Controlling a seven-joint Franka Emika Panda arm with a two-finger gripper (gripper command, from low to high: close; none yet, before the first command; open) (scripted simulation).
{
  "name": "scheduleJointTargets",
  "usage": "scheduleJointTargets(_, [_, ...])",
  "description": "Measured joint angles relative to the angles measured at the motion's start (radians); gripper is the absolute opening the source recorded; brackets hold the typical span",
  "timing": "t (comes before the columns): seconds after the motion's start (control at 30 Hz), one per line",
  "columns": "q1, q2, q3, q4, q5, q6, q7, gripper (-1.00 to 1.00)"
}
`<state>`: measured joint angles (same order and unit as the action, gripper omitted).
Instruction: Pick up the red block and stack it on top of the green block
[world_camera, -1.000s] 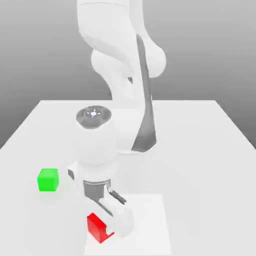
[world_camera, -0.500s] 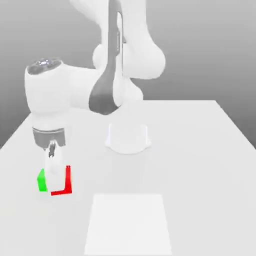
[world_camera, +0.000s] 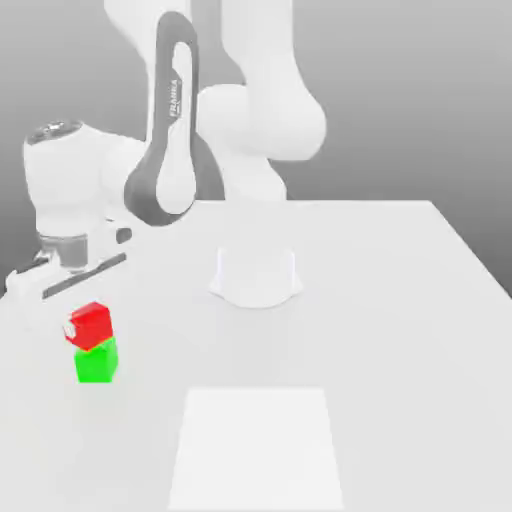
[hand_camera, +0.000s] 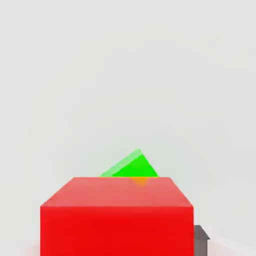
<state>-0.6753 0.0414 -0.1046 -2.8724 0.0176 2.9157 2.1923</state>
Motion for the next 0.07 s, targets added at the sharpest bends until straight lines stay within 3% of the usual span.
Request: scheduleJointTargets(0.07, [0.000, 0.000, 0.000, 0.000, 0.000, 0.000, 0.000, 1.00])
